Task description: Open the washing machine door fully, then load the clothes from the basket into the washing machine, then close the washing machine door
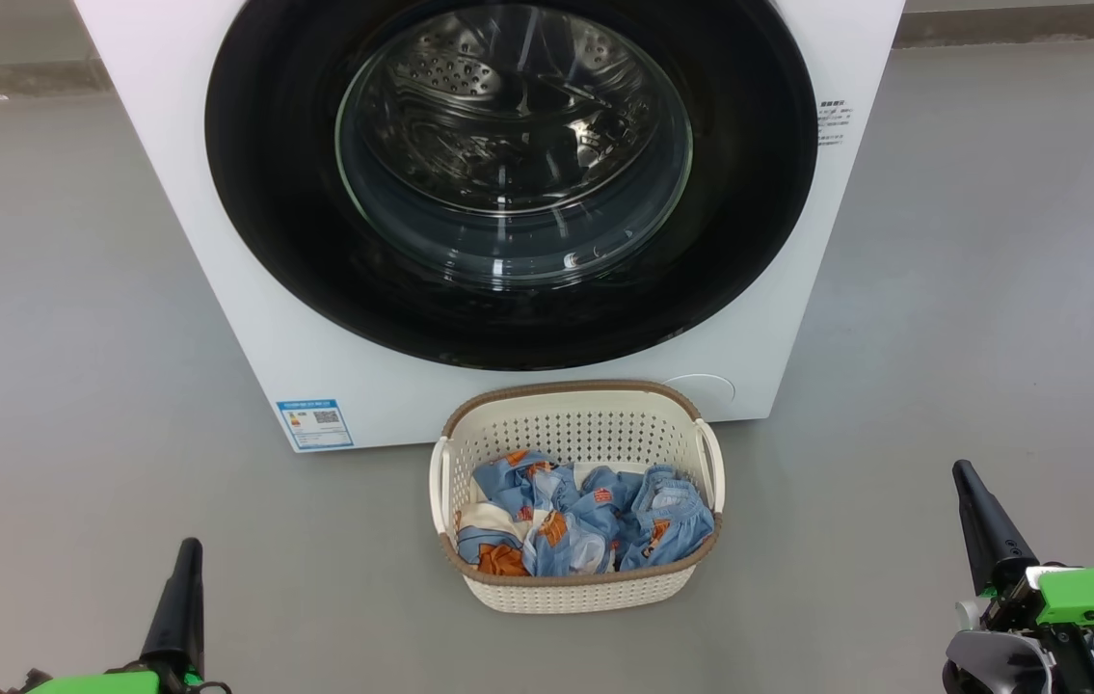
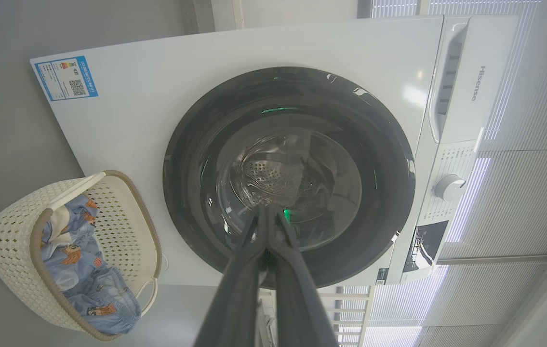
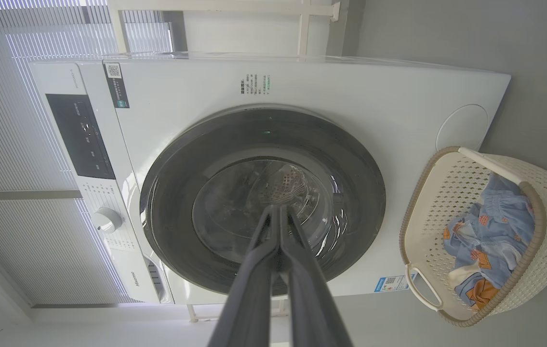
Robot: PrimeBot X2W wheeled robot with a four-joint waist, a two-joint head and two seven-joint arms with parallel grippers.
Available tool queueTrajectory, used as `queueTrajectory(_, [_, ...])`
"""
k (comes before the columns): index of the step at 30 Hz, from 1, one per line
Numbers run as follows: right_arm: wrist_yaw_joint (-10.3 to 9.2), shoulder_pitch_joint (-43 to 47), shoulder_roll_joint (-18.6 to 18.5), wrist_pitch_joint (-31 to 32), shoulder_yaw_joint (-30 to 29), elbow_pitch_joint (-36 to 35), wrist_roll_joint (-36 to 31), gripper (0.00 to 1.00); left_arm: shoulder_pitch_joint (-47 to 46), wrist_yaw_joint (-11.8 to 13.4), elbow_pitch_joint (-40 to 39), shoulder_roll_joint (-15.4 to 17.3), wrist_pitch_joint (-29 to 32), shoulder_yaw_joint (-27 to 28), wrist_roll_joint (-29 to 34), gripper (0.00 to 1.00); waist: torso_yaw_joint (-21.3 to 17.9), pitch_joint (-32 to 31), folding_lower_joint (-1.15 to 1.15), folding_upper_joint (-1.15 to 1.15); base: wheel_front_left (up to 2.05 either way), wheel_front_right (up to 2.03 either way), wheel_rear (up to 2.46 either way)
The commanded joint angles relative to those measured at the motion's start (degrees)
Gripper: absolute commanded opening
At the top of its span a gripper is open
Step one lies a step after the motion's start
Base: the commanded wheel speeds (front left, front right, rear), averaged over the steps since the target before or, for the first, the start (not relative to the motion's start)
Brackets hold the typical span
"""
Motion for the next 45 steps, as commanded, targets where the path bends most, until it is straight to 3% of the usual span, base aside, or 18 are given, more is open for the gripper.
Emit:
queueTrajectory(1, [0.28, -2.39, -0.54, 0.37, 1.09, -1.38, -0.50, 0.00, -2.63, -0.39, -1.02, 0.49, 0.37, 1.91, 0.55, 0.00, 0.00, 0.00, 0.00, 0.00, 0.00, 0.00, 0.00])
queueTrajectory(11, [0.28, -2.39, -0.53, 0.38, 1.08, -1.37, -0.51, 0.00, -2.63, -0.39, -1.02, 0.49, 0.38, 1.91, 0.56, 0.00, 0.00, 0.00, 0.00, 0.00, 0.00, 0.00, 0.00])
queueTrajectory(12, [0.00, 0.04, 0.05, -0.02, 0.01, 0.19, 0.00, 1.00, 0.07, 0.01, 0.15, -0.01, -0.02, -0.05, -0.01, 1.00, 0.00, 0.00, 0.00, 0.00, 0.00, 0.00, 0.00])
queueTrajectory(22, [0.01, 0.49, 0.73, -1.06, 1.05, 1.50, 0.27, 1.00, 0.93, 0.06, 1.22, -0.33, -0.24, -0.19, 0.03, 1.00, -0.01, -0.04, 0.09, 0.00, 0.00, 0.00, 0.00])
queueTrajectory(45, [0.07, -1.55, 0.50, -5.09, 5.25, -1.40, -2.43, 1.00, -0.72, -0.03, -1.78, 0.71, -2.43, -1.02, 2.30, 1.00, -0.31, 0.22, 0.00, 0.00, 0.00, 0.00, 0.00])
